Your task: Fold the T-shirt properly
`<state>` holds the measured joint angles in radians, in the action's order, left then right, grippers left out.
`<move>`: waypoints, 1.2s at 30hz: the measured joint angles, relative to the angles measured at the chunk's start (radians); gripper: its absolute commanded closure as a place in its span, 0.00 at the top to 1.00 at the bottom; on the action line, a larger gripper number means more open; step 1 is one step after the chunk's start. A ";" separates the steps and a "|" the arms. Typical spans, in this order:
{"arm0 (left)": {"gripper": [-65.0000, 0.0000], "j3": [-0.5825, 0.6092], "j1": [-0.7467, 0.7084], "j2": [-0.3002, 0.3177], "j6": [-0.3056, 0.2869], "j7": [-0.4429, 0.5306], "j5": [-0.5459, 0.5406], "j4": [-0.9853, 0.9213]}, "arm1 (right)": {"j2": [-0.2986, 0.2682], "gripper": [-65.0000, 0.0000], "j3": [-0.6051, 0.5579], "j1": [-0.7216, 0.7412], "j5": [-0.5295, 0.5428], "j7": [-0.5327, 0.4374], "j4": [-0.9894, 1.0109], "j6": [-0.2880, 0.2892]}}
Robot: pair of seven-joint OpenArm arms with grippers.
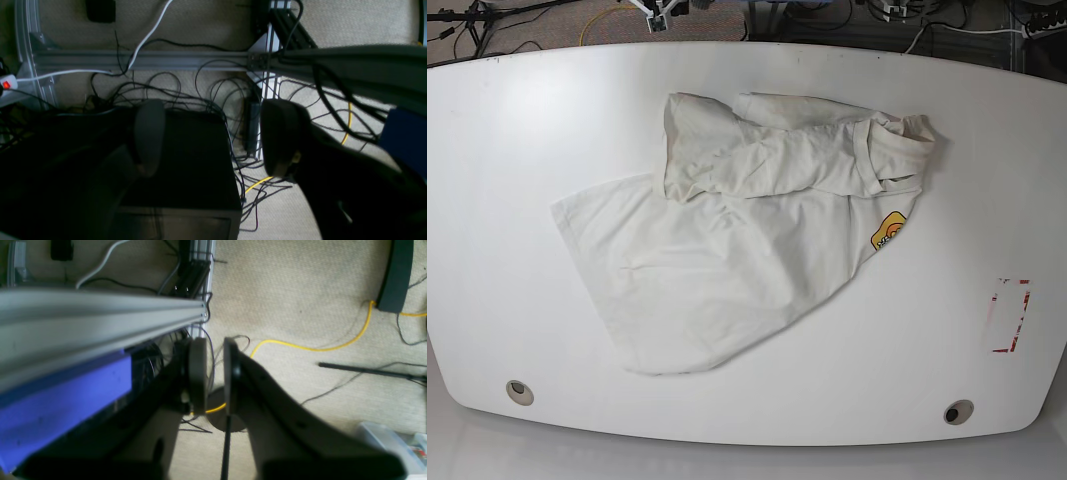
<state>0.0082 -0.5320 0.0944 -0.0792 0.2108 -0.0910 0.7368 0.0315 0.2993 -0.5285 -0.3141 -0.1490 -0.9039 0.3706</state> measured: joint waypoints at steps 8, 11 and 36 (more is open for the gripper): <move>0.63 0.000 -0.002 0.000 0.000 0.000 0.000 0.000 | 0.010 0.13 0.001 -0.042 0.001 -0.003 -0.087 -0.001; 0.63 0.000 -0.003 0.000 0.000 0.000 0.000 0.000 | 0.018 0.13 0.000 -0.053 0.001 -0.003 -0.114 0.000; 0.63 -0.001 -0.178 0.001 0.000 -0.082 0.000 0.350 | 0.027 0.13 0.000 -0.138 0.001 0.018 -0.197 0.003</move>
<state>0.0071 -0.7097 0.0952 -0.0792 0.1284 -0.0910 1.0870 0.0582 0.2993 -0.6662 -0.3134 -0.1314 -1.1007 0.3740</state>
